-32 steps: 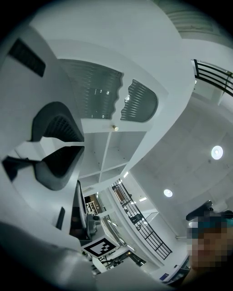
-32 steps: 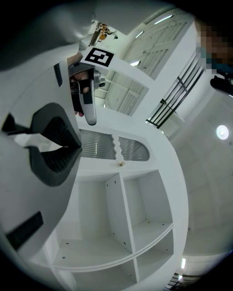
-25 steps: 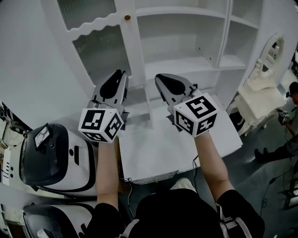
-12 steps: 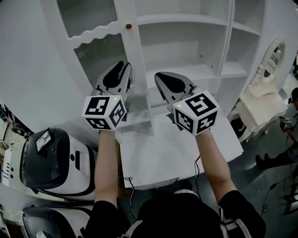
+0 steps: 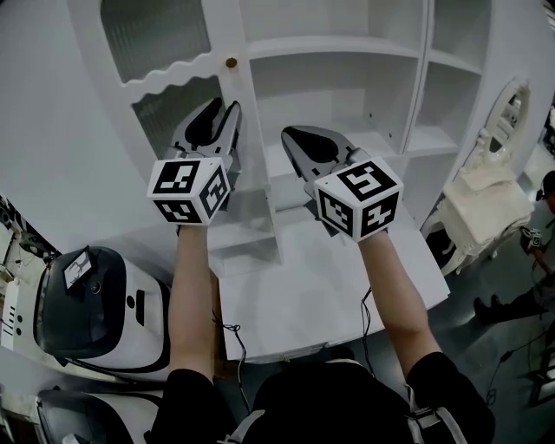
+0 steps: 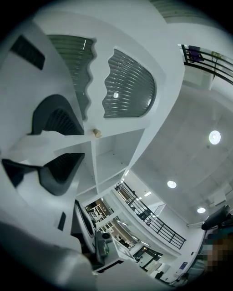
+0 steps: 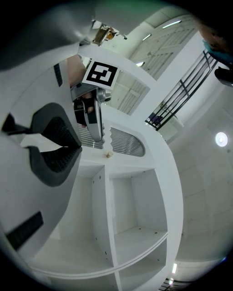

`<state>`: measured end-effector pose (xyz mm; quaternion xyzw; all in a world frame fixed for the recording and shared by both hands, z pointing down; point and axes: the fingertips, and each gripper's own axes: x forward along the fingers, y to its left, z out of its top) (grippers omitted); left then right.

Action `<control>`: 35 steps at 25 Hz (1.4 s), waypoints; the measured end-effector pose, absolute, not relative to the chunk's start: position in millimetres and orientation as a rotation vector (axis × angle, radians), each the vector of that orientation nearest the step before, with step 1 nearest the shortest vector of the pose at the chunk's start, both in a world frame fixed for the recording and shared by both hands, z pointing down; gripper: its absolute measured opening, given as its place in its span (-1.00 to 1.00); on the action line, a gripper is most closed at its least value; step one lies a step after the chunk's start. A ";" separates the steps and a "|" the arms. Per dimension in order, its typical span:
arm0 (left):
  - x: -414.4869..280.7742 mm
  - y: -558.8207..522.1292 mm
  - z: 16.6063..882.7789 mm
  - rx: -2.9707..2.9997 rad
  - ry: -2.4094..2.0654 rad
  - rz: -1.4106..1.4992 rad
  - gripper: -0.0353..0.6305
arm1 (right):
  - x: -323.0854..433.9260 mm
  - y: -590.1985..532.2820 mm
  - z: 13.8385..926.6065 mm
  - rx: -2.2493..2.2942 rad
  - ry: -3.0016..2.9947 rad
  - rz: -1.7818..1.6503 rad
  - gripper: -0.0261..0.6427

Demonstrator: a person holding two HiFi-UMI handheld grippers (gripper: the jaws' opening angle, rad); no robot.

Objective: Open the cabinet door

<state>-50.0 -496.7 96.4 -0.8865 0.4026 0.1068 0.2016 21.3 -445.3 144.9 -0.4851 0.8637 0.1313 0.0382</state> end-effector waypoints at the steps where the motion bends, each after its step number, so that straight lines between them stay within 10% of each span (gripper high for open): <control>1: -49.2 -498.5 92.6 -2.469 1.127 0.299 -0.54 | 21.6 -447.1 143.3 -1.487 2.651 0.406 -0.87; 35: -27.2 -544.1 35.8 -2.340 1.253 0.315 -0.51 | 37.5 -465.4 139.8 -1.478 2.690 0.385 -0.87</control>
